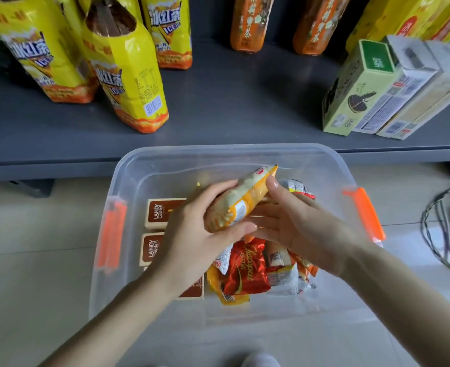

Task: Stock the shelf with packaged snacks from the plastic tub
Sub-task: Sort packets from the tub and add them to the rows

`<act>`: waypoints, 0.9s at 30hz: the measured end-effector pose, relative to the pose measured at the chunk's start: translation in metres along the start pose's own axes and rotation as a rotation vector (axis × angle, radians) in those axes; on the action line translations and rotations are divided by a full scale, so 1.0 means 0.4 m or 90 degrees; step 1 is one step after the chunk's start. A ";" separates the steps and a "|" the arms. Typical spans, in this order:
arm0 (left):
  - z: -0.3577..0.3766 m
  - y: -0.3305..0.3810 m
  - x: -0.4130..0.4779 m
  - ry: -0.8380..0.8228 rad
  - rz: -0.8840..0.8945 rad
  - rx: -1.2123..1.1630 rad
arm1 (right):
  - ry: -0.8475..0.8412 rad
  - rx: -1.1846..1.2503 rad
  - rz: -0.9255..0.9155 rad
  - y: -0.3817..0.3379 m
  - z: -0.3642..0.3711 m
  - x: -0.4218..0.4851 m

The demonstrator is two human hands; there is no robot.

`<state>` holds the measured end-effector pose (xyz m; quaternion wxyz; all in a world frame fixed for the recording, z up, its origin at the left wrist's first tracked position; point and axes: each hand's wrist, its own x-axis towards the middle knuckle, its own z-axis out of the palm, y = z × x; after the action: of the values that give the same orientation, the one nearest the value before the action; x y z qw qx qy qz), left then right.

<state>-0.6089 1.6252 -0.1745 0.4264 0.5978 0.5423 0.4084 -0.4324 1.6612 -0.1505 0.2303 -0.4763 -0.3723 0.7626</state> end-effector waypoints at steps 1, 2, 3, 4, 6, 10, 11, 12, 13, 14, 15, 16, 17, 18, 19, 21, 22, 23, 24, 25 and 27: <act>-0.004 -0.005 0.001 -0.027 0.010 -0.010 | 0.011 0.014 0.000 -0.002 0.000 0.005; -0.008 -0.009 0.001 -0.057 0.021 -0.010 | 0.018 0.030 0.000 -0.002 0.000 0.008; -0.012 -0.012 -0.001 -0.087 0.028 -0.010 | 0.024 0.045 0.000 0.000 0.001 0.010; -0.013 -0.013 -0.003 -0.113 0.028 -0.016 | 0.034 0.051 -0.001 0.003 0.002 0.011; -0.013 -0.010 -0.007 -0.139 0.014 -0.065 | 0.046 0.054 0.000 0.011 0.001 0.015; -0.008 -0.003 -0.007 -0.049 -0.037 -0.176 | 0.017 0.080 0.010 0.021 -0.012 0.020; -0.008 -0.004 -0.001 -0.027 -0.083 -0.192 | 0.003 0.080 0.007 0.023 -0.017 0.020; -0.009 -0.005 0.006 -0.025 -0.145 -0.216 | -0.014 0.077 0.005 0.025 -0.022 0.019; -0.011 -0.006 0.013 -0.047 -0.213 -0.263 | -0.033 0.071 0.003 0.025 -0.026 0.018; -0.013 -0.006 0.019 -0.081 -0.278 -0.327 | -0.056 0.063 0.003 0.023 -0.027 0.016; -0.014 -0.002 0.025 -0.111 -0.332 -0.390 | -0.077 0.053 0.004 0.020 -0.028 0.014; -0.014 0.004 0.028 -0.127 -0.364 -0.427 | -0.091 0.038 0.005 0.019 -0.029 0.014; -0.012 0.006 0.031 -0.125 -0.378 -0.439 | -0.093 0.019 0.006 0.021 -0.031 0.015; -0.010 0.005 0.032 -0.109 -0.384 -0.440 | -0.083 0.000 0.007 0.024 -0.028 0.017; -0.007 0.002 0.034 -0.083 -0.386 -0.436 | -0.054 -0.012 0.007 0.032 -0.028 0.020; -0.007 -0.011 0.036 -0.012 -0.381 -0.425 | 0.024 -0.031 0.023 0.049 -0.031 0.022; -0.011 -0.017 0.038 0.026 -0.380 -0.432 | 0.045 -0.063 0.034 0.054 -0.034 0.019; -0.019 -0.023 0.041 0.061 -0.382 -0.453 | 0.051 -0.141 0.050 0.055 -0.042 0.013; -0.030 -0.028 0.044 0.086 -0.381 -0.483 | 0.052 -0.257 0.068 0.050 -0.059 0.008; -0.040 -0.031 0.046 0.098 -0.380 -0.517 | 0.067 -0.364 0.077 0.043 -0.085 0.004; -0.055 -0.033 0.048 0.103 -0.380 -0.575 | 0.155 -0.486 0.071 0.027 -0.152 0.006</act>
<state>-0.6324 1.6464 -0.1797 0.6949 0.1421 0.4901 0.5066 -0.3788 1.6773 -0.1767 0.0373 -0.6340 -0.5724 0.5186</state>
